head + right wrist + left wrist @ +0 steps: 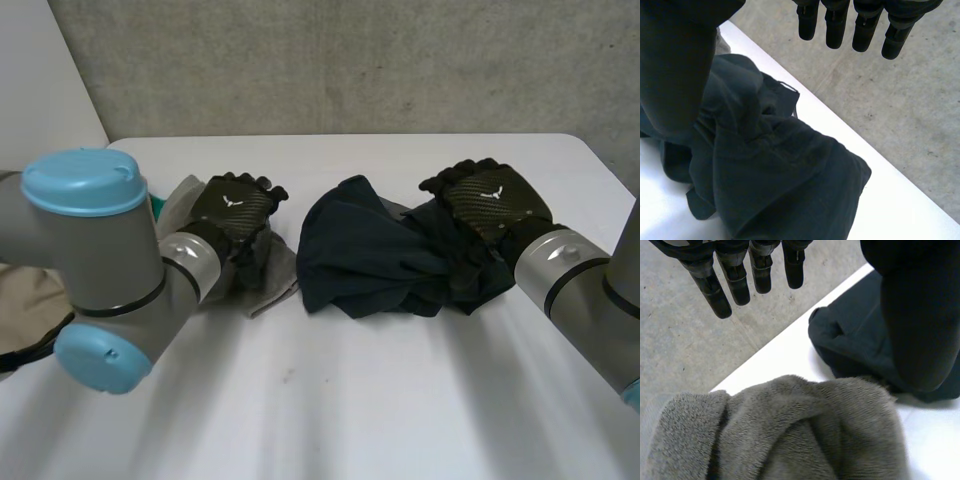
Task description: Fold the laundry.
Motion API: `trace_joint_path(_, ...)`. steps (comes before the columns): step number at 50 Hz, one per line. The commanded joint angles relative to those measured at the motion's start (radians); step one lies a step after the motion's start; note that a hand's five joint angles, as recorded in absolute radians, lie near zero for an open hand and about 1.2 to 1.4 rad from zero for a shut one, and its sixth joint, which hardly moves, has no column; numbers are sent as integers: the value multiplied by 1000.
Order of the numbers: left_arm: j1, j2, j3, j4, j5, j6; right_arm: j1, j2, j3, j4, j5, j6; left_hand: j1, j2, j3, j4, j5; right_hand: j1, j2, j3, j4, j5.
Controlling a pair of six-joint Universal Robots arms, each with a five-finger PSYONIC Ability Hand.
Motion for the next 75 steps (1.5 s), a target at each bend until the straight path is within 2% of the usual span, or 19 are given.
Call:
trace_joint_path(1, 33, -176, 131, 38, -5, 255, 11, 43, 17, -17, 8, -20, -30, -32, -38, -29, -51, -51, -35, -33, -35, -50)
trace_joint_path(2, 50, -228, 172, 39, -14, 323, 9, 47, 23, -20, 10, -23, -30, -32, -38, -29, -51, -51, -35, -33, -35, -50)
trace_joint_path(6, 86, -343, 264, 33, -43, 422, 6, 50, 40, -31, 5, -29, -30, -32, -38, -29, -51, -51, -35, -33, -35, -50)
trace_joint_path(10, 108, -412, 320, 29, -46, 425, 1, 52, 54, -46, 8, -32, -30, -32, -38, -29, -51, -51, -35, -33, -35, -50)
trace_joint_path(11, 111, -417, 328, 29, -45, 424, 1, 52, 56, -49, 8, -33, 52, 50, 44, 52, 30, -51, -35, -33, -35, -50)
trace_joint_path(13, 114, -419, 335, 35, -51, 419, 0, 53, 62, -57, 8, -35, 628, 626, 620, 628, 606, -51, -35, -33, -35, -50)
trace_joint_path(14, 117, -408, 343, 42, -55, 411, 0, 53, 65, -63, 10, -38, 1175, 1173, 1167, 1175, 1153, -51, -35, -33, -35, -50)
trace_joint_path(15, 117, -397, 343, 48, -63, 404, -2, 55, 66, -66, 10, -40, 1192, 1190, 1184, 1192, 1170, -51, -35, -33, -35, -50)
trace_joint_path(17, 122, -359, 343, 68, -91, 376, 0, 60, 68, -71, 10, -43, 1192, 1190, 1184, 1192, 1170, -51, -35, -33, -35, -50)
trace_joint_path(22, 171, -166, 323, 133, -183, 167, 1, 73, 63, -74, 10, -59, 1192, 1190, 1184, 1192, 1170, -51, -35, -33, -35, -50)
trace_joint_path(27, 261, -32, 337, 144, -152, 28, 5, 73, 63, -76, 8, -63, 1192, 1190, 1184, 1192, 1170, -51, -35, -33, -35, -50)
trace_joint_path(33, 372, -15, 375, 111, -161, 80, 17, 64, 68, -76, 5, -61, 1192, 1190, 1184, 1192, 1170, -51, -35, -33, -35, -50)
trace_joint_path(43, 435, -136, 299, 53, -161, 186, 28, 50, 63, -69, 0, -60, 1192, 1190, 1184, 1192, 1170, -51, -35, -33, -35, -50)
trace_joint_path(46, 436, -152, 271, 47, -155, 213, 23, 43, 56, -69, -7, -60, 385, 382, 377, 385, 363, -51, -35, -33, -35, -50)
trace_joint_path(48, 423, -137, 246, 39, -148, 223, 14, 38, 40, -60, -15, -60, -30, -32, -38, -29, -51, -51, -35, -33, -35, -50)
trace_joint_path(55, 347, -11, 160, 24, -94, 218, -43, 21, -33, 21, -61, -49, -30, -32, -38, -29, -51, -51, -35, -33, -35, -50)
trace_joint_path(62, 193, 126, 42, 1, -28, 191, -161, 33, -205, 177, -147, -61, -30, -32, -38, -29, -51, -51, -35, -33, -35, -50)
trace_joint_path(69, -7, 107, -4, -22, 40, 106, -221, 182, -406, 329, -219, -288, -30, -32, -38, -29, -51, -51, -35, -33, -35, -50)
trace_joint_path(75, -140, -37, 47, 7, 52, 17, -216, 352, -521, 305, -234, -524, -30, -32, -38, -29, -51, -51, -35, -33, -35, -50)
